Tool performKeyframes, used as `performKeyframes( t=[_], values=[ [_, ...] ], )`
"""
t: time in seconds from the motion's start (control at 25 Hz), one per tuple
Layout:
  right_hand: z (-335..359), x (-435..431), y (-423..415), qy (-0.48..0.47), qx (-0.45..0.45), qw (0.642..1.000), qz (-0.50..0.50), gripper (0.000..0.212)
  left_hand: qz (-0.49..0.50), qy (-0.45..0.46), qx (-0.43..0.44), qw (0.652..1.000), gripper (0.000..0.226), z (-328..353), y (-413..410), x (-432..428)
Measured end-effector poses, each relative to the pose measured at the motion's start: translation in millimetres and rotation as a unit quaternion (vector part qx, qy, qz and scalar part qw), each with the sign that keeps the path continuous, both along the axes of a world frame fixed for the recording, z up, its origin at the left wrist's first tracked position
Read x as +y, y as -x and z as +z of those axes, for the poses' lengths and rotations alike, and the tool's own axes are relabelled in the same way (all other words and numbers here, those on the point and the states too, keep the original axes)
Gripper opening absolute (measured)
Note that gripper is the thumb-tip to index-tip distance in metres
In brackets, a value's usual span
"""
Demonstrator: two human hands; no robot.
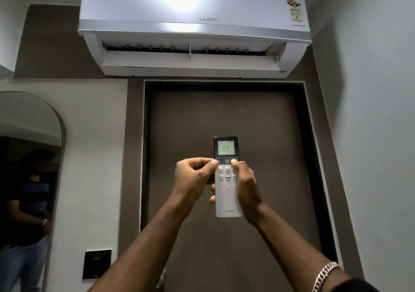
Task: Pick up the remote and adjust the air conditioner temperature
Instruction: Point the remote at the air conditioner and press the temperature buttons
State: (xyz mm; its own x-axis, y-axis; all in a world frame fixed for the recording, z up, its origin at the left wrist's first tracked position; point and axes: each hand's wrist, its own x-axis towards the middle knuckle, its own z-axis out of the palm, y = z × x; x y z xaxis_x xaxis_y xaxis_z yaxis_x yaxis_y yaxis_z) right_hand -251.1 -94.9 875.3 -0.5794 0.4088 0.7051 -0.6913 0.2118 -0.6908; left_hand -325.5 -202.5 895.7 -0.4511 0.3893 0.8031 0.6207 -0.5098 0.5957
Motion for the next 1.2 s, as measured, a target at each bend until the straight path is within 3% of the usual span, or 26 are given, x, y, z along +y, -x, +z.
performKeyframes(
  t=[0.48, 0.88, 1.04, 1.2],
  values=[
    [-7.2, 7.4, -7.9, -0.001, -0.041, 0.999, 0.006, 0.064, 0.008, 0.014, -0.007, 1.0, 0.006, -5.4, -7.4, 4.0],
    [-29.8, 12.4, -25.6, -0.014, -0.039, 0.999, 0.004, 0.037, -0.038, 0.043, -0.036, 0.998, 0.011, -28.8, -11.2, 15.2],
    [-67.4, 23.9, -42.4, 0.023, -0.063, 0.997, -0.037, 0.044, -0.078, 0.074, -0.075, 0.991, 0.022, -68.0, -21.0, 36.9],
    [-137.7, 51.1, -77.6, 0.124, -0.118, 0.978, -0.117, 0.033, -0.125, 0.147, -0.122, 0.974, 0.023, -134.0, -44.8, 76.4]
  ],
)
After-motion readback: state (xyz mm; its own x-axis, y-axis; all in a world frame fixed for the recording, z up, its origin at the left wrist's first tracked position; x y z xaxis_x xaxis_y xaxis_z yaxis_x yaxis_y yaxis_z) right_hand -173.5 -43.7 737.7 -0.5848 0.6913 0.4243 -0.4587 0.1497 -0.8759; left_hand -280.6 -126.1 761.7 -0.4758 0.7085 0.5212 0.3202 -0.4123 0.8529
